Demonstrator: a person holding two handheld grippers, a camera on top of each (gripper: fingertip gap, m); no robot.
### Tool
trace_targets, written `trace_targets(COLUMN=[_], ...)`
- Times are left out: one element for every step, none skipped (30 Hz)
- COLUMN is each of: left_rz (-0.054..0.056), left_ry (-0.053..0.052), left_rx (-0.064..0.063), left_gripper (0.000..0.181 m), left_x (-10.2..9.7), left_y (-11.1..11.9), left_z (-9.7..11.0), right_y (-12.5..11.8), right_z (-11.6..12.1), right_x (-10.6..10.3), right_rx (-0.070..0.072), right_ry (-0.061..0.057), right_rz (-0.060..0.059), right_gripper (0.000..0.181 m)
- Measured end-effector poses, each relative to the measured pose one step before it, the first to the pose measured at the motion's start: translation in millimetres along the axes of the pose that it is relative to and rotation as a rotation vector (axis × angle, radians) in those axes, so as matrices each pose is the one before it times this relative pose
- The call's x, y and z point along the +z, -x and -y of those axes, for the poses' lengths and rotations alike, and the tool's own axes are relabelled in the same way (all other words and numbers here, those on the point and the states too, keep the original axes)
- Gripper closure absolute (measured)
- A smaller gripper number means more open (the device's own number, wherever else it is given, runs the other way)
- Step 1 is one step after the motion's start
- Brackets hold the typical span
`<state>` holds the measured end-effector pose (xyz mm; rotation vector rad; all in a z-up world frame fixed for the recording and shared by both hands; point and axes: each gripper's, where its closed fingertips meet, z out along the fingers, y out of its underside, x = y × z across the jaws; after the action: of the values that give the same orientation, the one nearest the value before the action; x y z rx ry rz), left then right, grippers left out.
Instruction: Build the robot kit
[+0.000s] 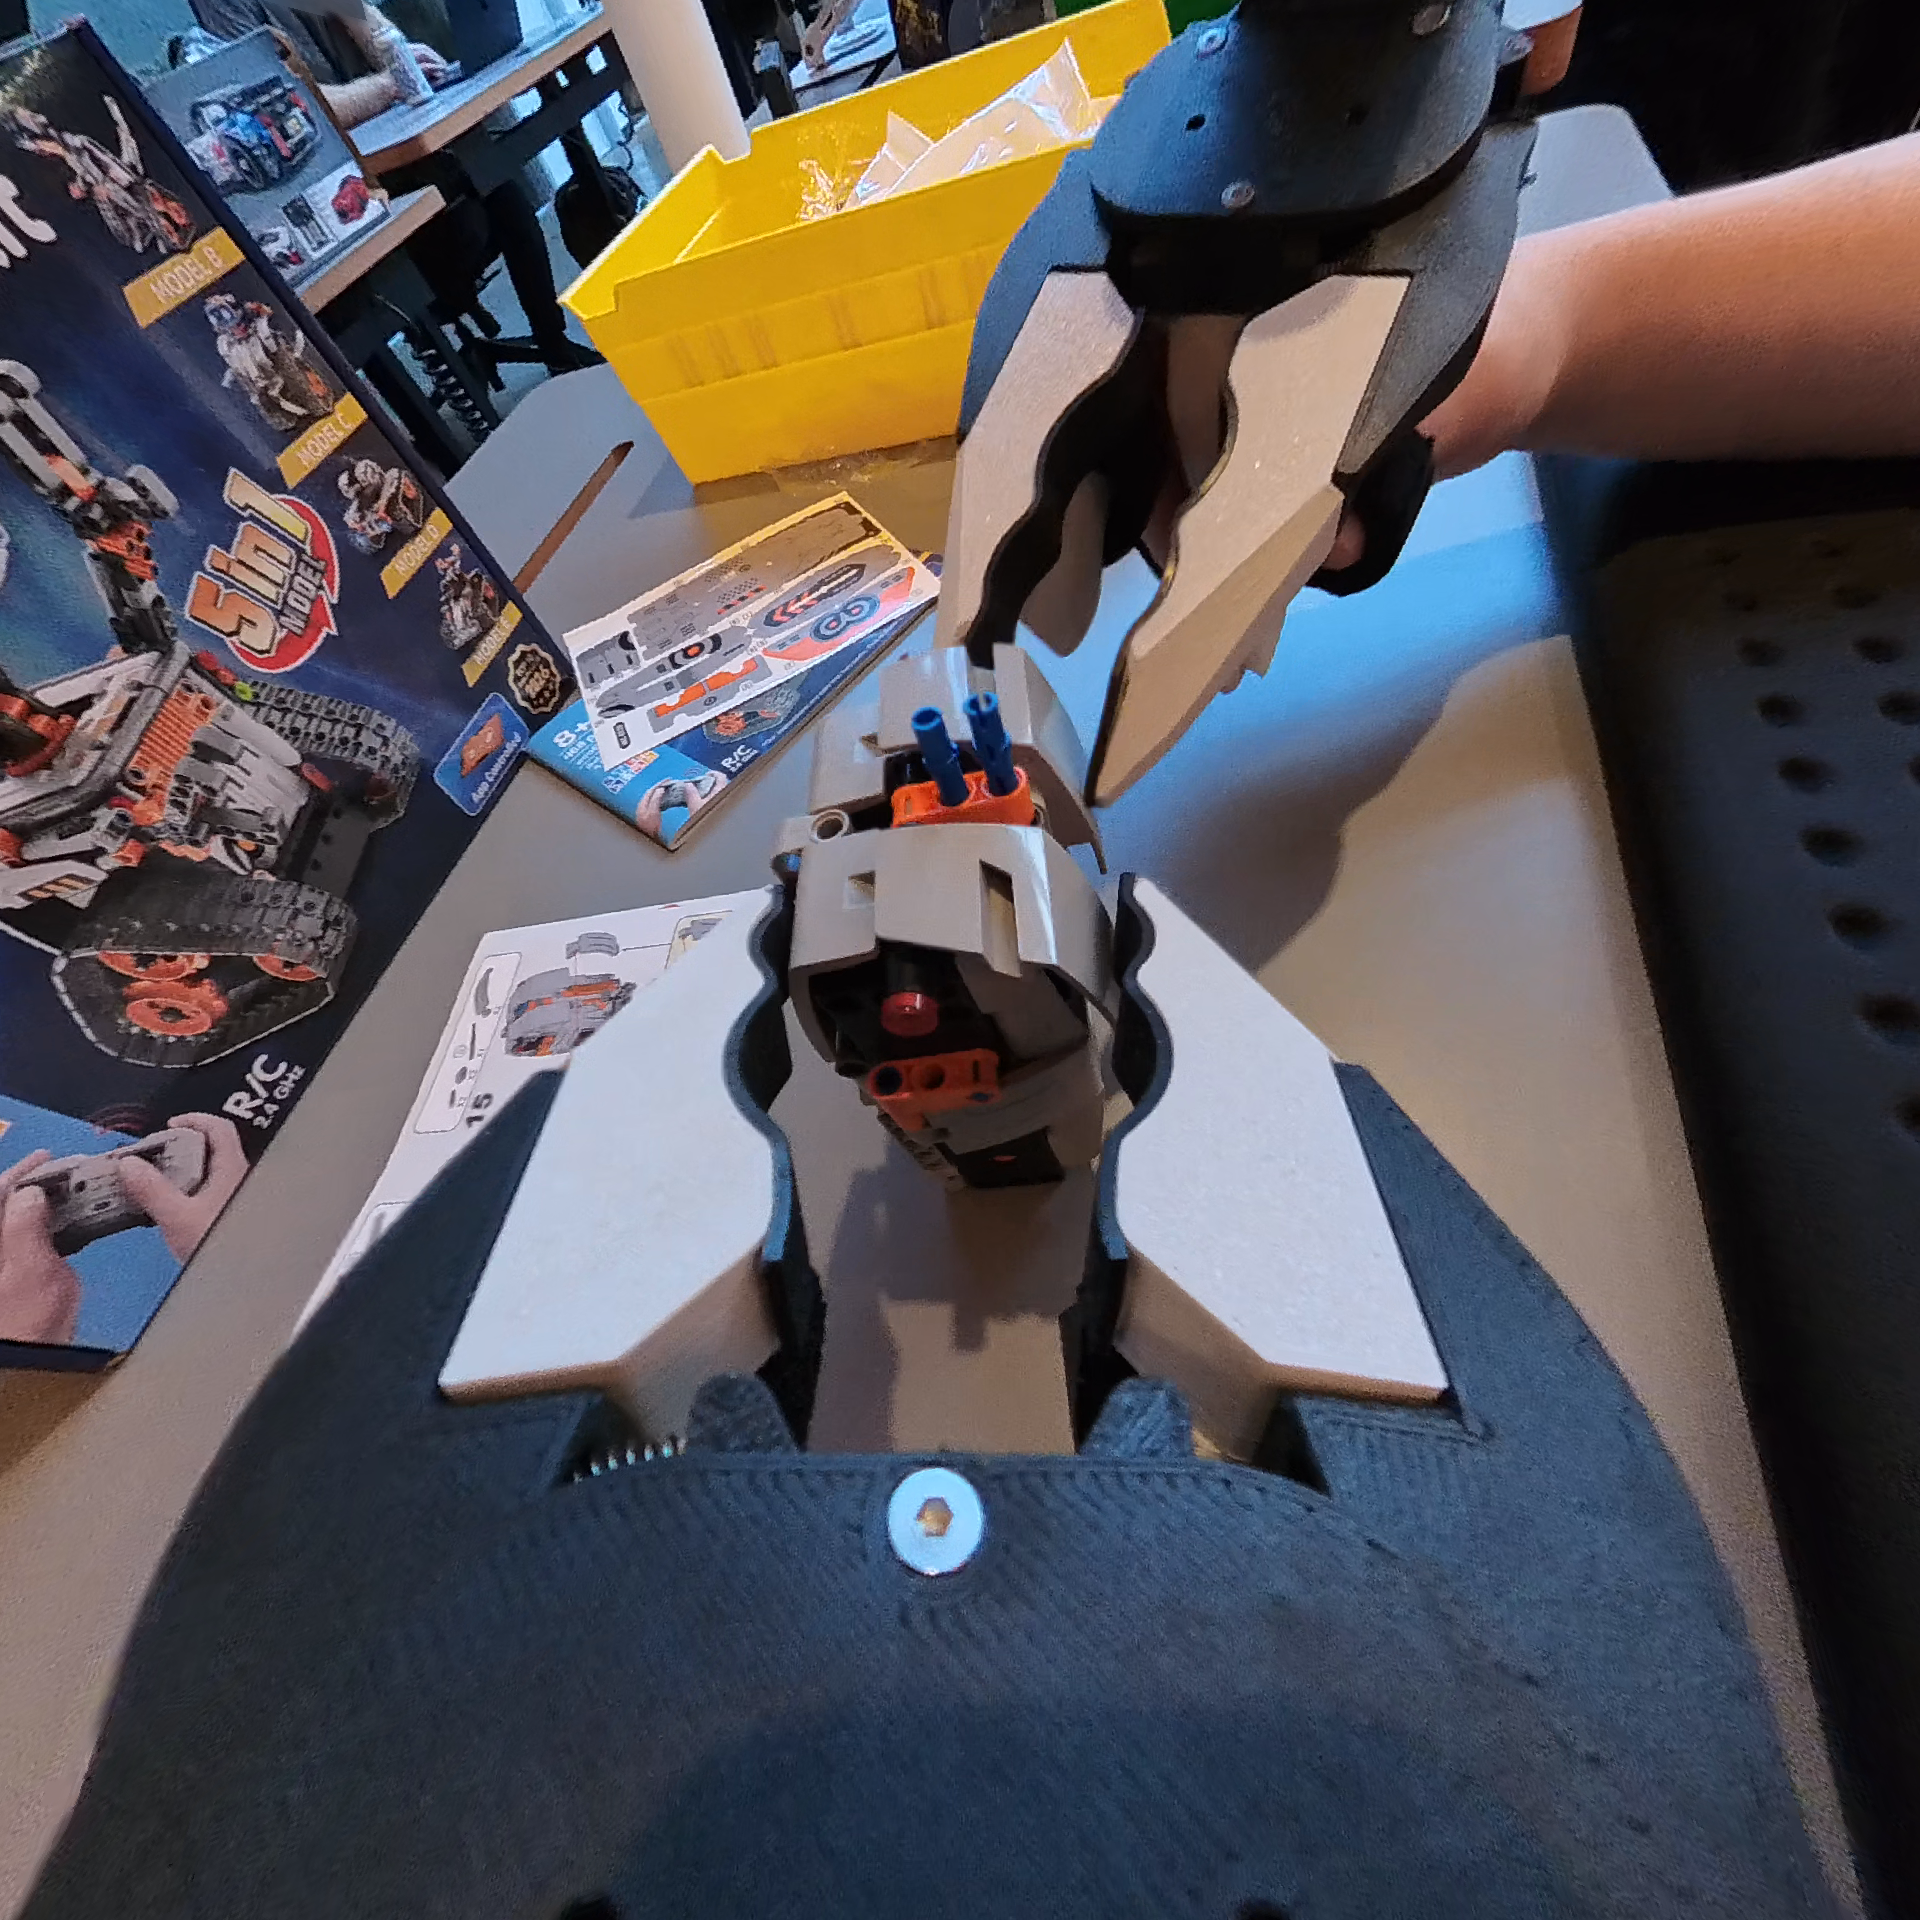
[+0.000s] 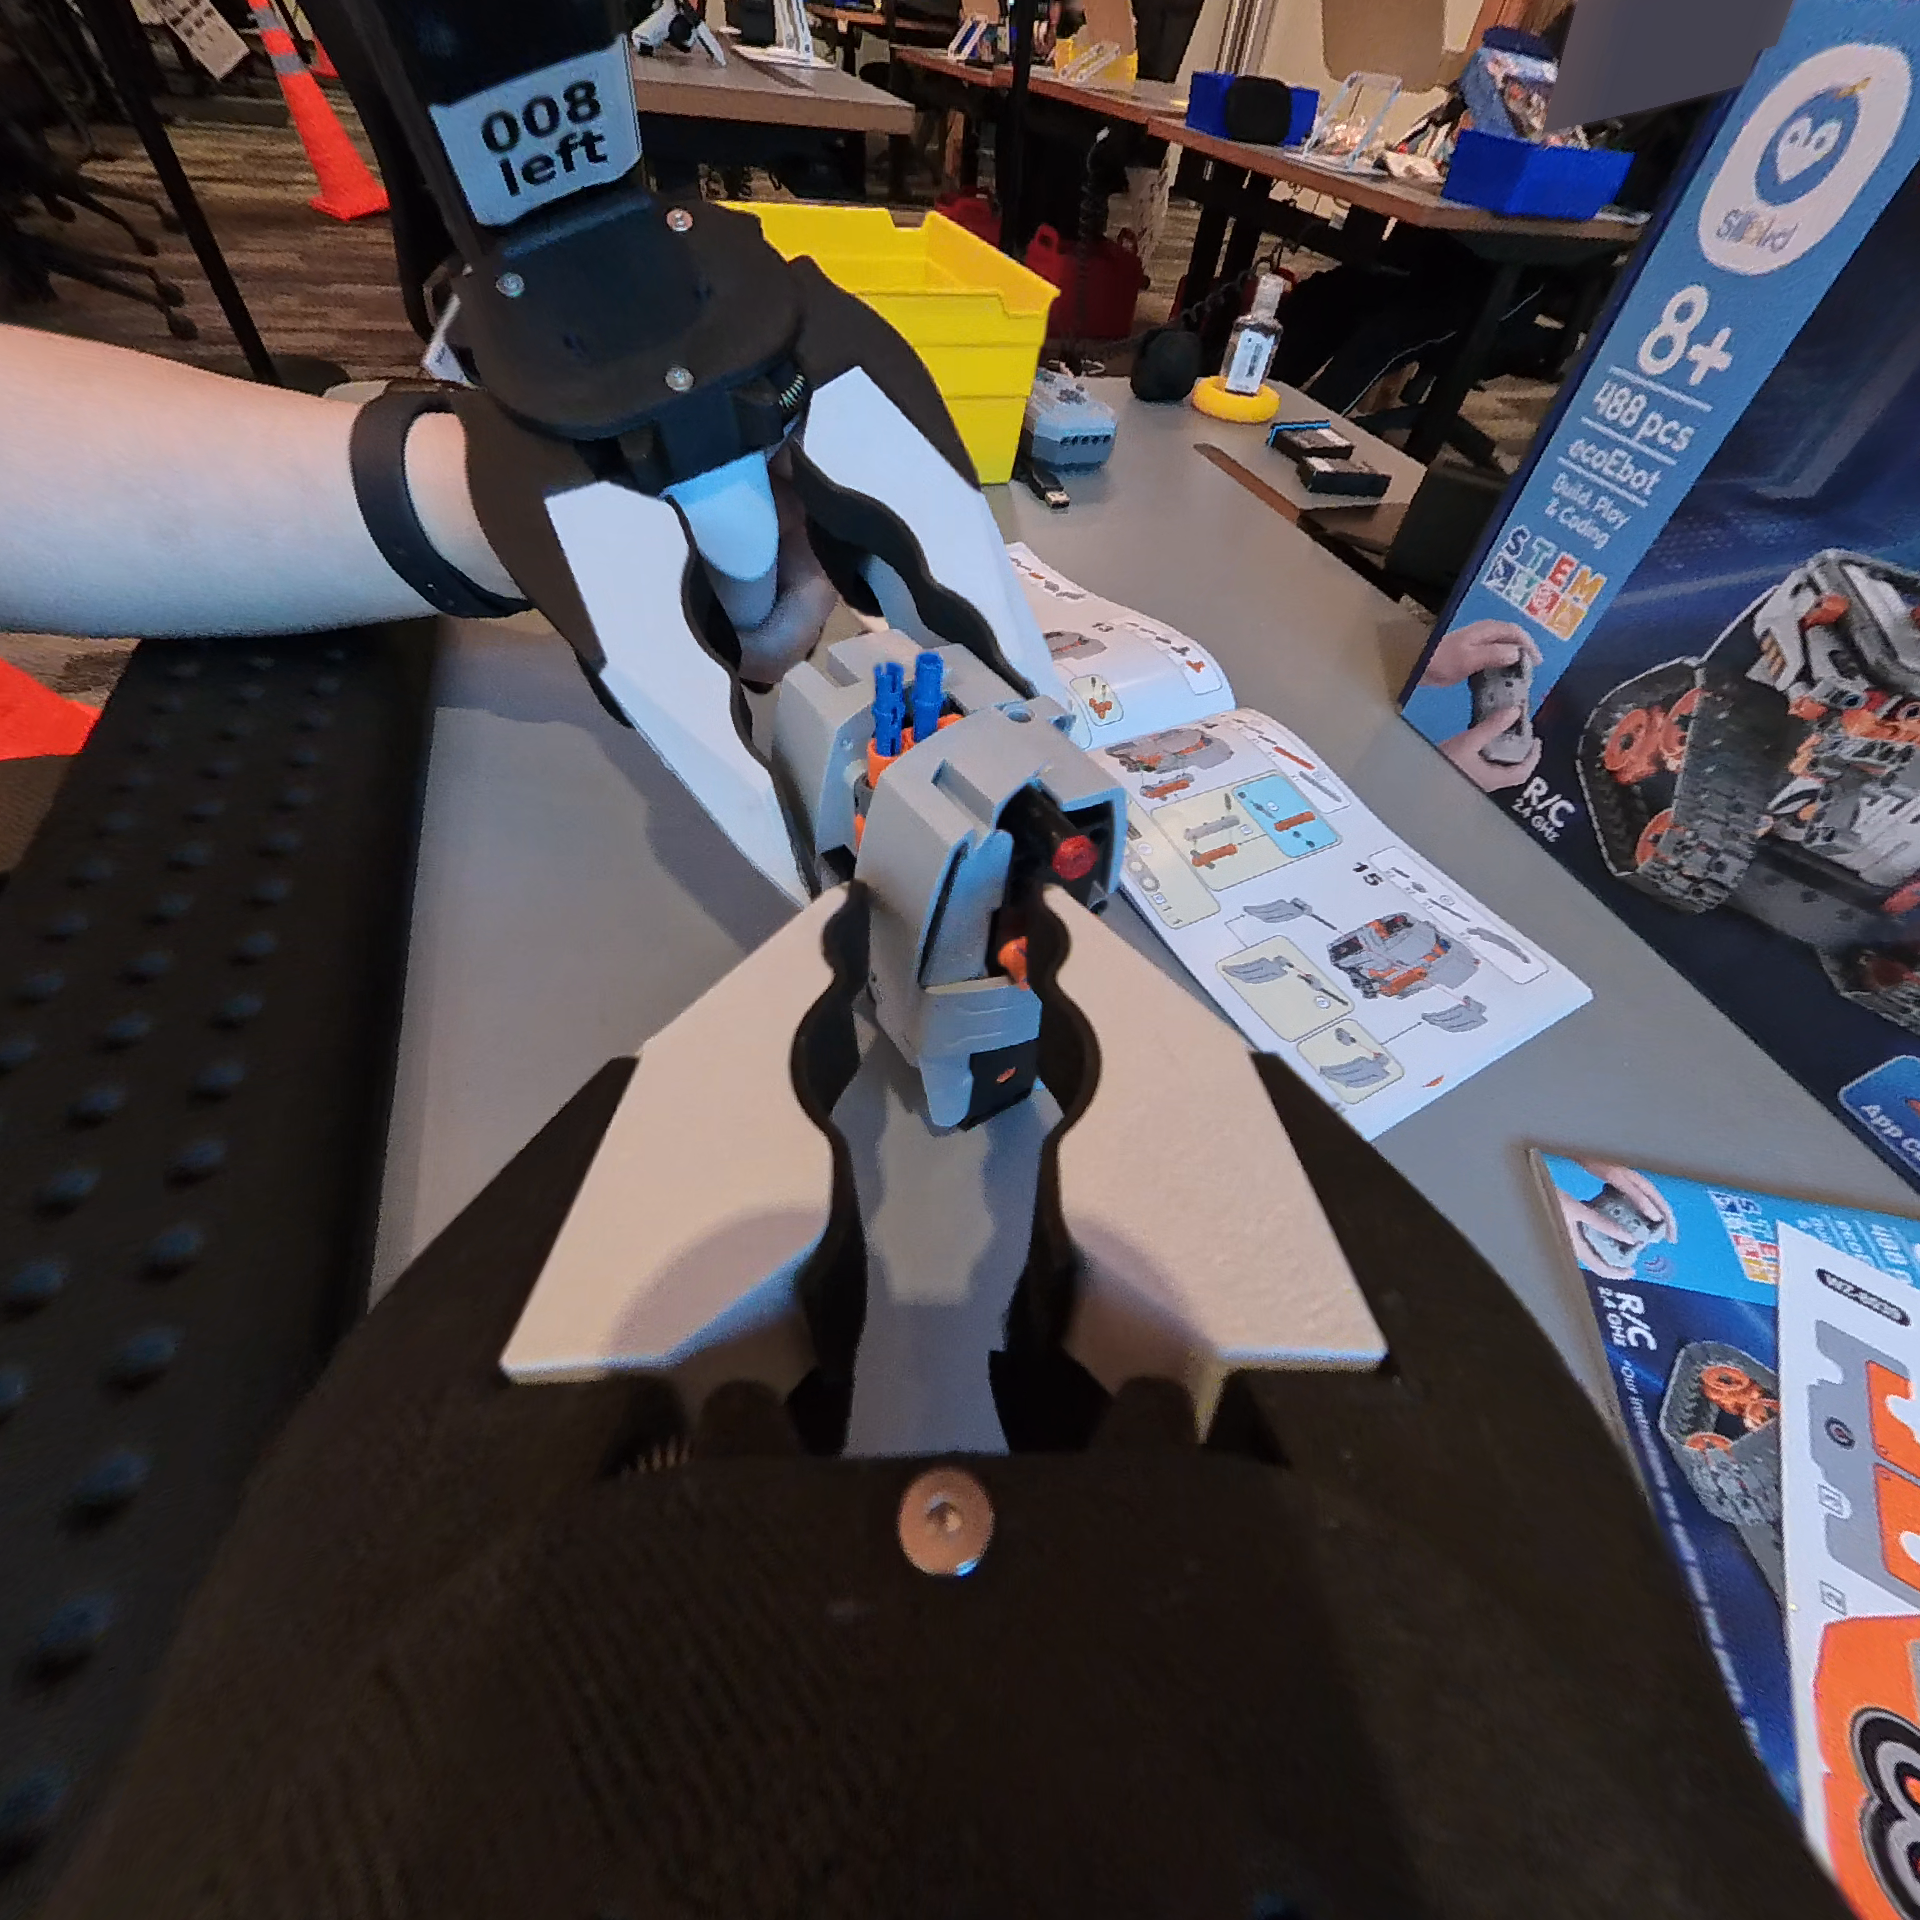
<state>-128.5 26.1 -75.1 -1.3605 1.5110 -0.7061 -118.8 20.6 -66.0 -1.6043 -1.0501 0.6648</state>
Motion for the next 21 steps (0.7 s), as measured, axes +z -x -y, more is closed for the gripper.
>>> trace_targets(left_rz=[0.0027,-0.0039,-0.0063,-0.0064,-0.0026,0.0,0.0019,0.0031,0.0038,0.0041,0.0031,0.0008,-0.0016,-0.0026,-0.0045,-0.0069,-0.009,-0.0112,-0.0112,-0.011,-0.0139], left_ry=[0.0029,-0.0035,-0.0069,-0.0075,-0.0051,-0.0027,-0.0006,-0.0004,-0.0013,-0.0026,-0.0029,-0.0019,0.0007,0.0025,0.0022,0.0009,-0.001,-0.0028,-0.0033,-0.0019,-0.001], left_rx=[0.0012,-0.0078,-0.0121,-0.0131,-0.0101,-0.0058,-0.0011,0.0013,0.0022,0.0014,-0.0014,0.0,0.0035,0.0041,0.0026,0.0026,0.0043,0.006,0.0055,0.0074,0.0112], left_gripper=[0.121,0.121,0.121,0.122,0.122,0.122,0.122,0.122,0.122,0.122,0.122,0.122,0.122,0.122,0.122,0.122,0.122,0.122,0.122,0.122,0.122], left_x=[-0.76,-0.49,-0.18,-0.02,0.18,0.22,0.27,0.42,0.63,0.82,1.07,1.33,1.78,2.2,2.95,3.78,4.86,5.72,6.57,7.21,7.69], left_y=[0.45,-0.11,0.0,0.21,0.7,0.97,0.85,0.75,0.76,0.73,0.68,0.44,0.35,0.42,0.43,0.41,0.18,0.14,0.45,0.77,0.72], left_z=[-0.42,0.11,0.3,0.39,0.19,0.05,-0.09,-0.06,-0.06,0.16,0.22,0.32,0.53,0.57,1.03,1.32,1.89,2.18,2.6,2.66,2.74], right_y=[-0.27,-0.37,0.13,0.27,-0.19,-0.89,-1.26,-0.98,-0.87,-1.0,-1.32,-1.48,-1.42,-1.19,-1.7,-2.51,-2.83,-3.32,-4.3,-4.99,-5.05], right_z=[1.2,0.08,-1.27,-1.66,-0.2,-0.2,-0.45,-0.17,-0.34,-0.13,0.11,0.55,0.49,-0.32,-0.77,-0.91,-0.95,-1.03,-1.22,-1.49,-0.94], right_x=[-0.52,-0.04,0.5,0.72,0.41,0.37,0.1,0.07,-0.07,-0.31,-0.57,-1.02,-1.38,-1.71,-2.46,-3.43,-4.18,-4.93,-5.49,-5.91,-5.98], right_rx=[-0.0094,-0.0057,-0.0009,0.0012,0.0052,0.0083,0.0094,0.0091,0.01,0.0084,0.0026,-0.0018,-0.0031,-0.0022,-0.0006,0.002,0.0032,-0.0001,-0.0036,-0.0023,0.0047], right_ry=[-0.005,-0.0012,0.0039,0.0039,-0.008,-0.0077,-0.0063,-0.0068,-0.0047,-0.0039,-0.0035,-0.0043,-0.0043,-0.0001,0.0011,0.0008,0.002,0.0022,0.0026,0.001,-0.0027], right_rz=[-0.0063,-0.0033,0.0019,0.0044,0.0035,0.0019,0.001,0.0034,0.0044,0.0017,-0.0027,-0.0072,-0.0079,-0.0064,-0.0097,-0.0134,-0.0149,-0.0181,-0.0236,-0.0264,-0.0239], right_gripper=[0.155,0.155,0.154,0.153,0.153,0.153,0.152,0.152,0.152,0.152,0.152,0.153,0.153,0.154,0.155,0.155,0.155,0.155,0.155,0.155,0.155])
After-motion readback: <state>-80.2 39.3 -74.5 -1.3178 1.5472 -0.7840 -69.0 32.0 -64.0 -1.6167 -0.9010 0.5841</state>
